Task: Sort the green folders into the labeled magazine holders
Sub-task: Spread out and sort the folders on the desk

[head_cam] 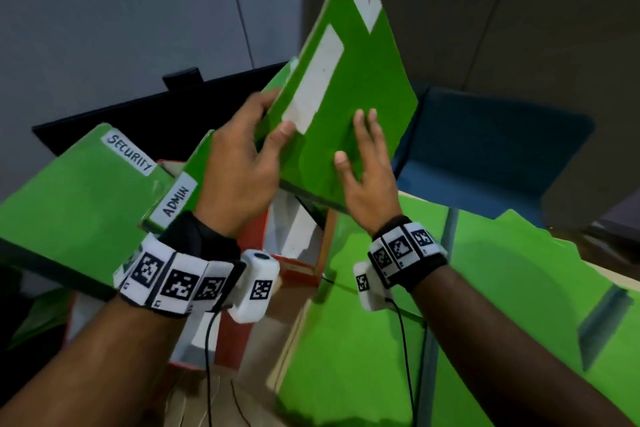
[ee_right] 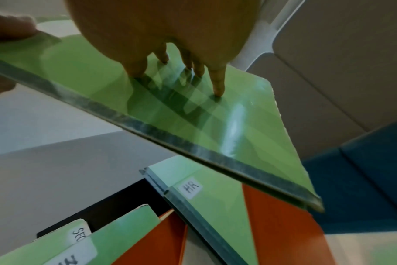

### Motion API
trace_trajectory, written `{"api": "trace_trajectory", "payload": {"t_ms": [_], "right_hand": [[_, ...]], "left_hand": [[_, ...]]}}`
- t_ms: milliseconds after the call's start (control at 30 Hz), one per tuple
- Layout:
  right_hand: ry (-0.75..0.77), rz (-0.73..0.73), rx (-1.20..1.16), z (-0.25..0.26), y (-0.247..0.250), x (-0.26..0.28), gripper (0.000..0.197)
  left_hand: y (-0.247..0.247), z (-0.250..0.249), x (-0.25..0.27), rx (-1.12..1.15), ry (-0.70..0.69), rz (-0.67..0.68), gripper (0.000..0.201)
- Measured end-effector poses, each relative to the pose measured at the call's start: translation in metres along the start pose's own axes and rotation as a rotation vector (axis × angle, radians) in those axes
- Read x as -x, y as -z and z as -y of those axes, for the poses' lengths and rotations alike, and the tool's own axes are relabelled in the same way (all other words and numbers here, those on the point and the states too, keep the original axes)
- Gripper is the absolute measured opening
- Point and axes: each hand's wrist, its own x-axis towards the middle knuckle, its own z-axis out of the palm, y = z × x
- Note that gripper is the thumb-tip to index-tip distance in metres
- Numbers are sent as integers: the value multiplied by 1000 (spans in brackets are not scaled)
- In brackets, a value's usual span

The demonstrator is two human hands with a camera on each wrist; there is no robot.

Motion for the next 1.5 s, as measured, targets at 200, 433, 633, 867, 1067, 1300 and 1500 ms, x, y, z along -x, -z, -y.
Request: {"api": "trace_trajectory", "payload": {"t_ms": [200, 433, 633, 867, 1067, 1300, 1500], "right_hand": [[120, 101, -52, 22, -34, -28, 65], [0, 145, -131, 8, -79, -37, 63], [-145, 218, -95, -8, -105, -43, 66], [-274, 374, -96, -34, -135, -47, 59], [-339, 448, -67, -54, -153, -43, 59], [-390, 658, 143, -83, -179, -47, 70], [-454, 603, 42, -86, -167, -50, 68]], "left_hand": [[28, 10, -27, -143, -61, -129, 29], [21, 46, -48, -267, -12, -57, 27], [-8, 92, -63, -317, 151, 83, 32], [-34, 130, -69, -376, 389, 370, 60], [-39, 152, -65, -499, 454, 460, 63], [-40, 151, -52, -672, 382, 500, 61], [-43, 149, -45, -657, 408, 508, 45]]}}
